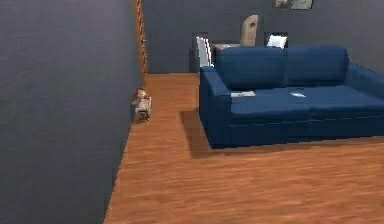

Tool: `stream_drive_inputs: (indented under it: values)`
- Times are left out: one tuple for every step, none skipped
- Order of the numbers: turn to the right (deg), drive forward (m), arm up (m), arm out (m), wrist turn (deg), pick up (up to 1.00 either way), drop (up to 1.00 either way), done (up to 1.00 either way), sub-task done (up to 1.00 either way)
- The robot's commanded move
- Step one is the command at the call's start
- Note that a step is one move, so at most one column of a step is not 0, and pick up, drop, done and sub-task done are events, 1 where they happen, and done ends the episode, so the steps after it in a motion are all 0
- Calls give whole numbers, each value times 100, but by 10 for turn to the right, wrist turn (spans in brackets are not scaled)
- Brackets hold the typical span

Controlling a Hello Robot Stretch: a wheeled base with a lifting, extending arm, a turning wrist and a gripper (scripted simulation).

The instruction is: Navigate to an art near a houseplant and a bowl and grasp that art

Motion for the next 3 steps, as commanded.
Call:
stream_drive_inputs:
  values:
    - [360,0,0,0,0,0,0,0,0]
    - [0,25,0,0,0,0,0,0,0]
    - [450,0,0,0,0,0,0,0,0]
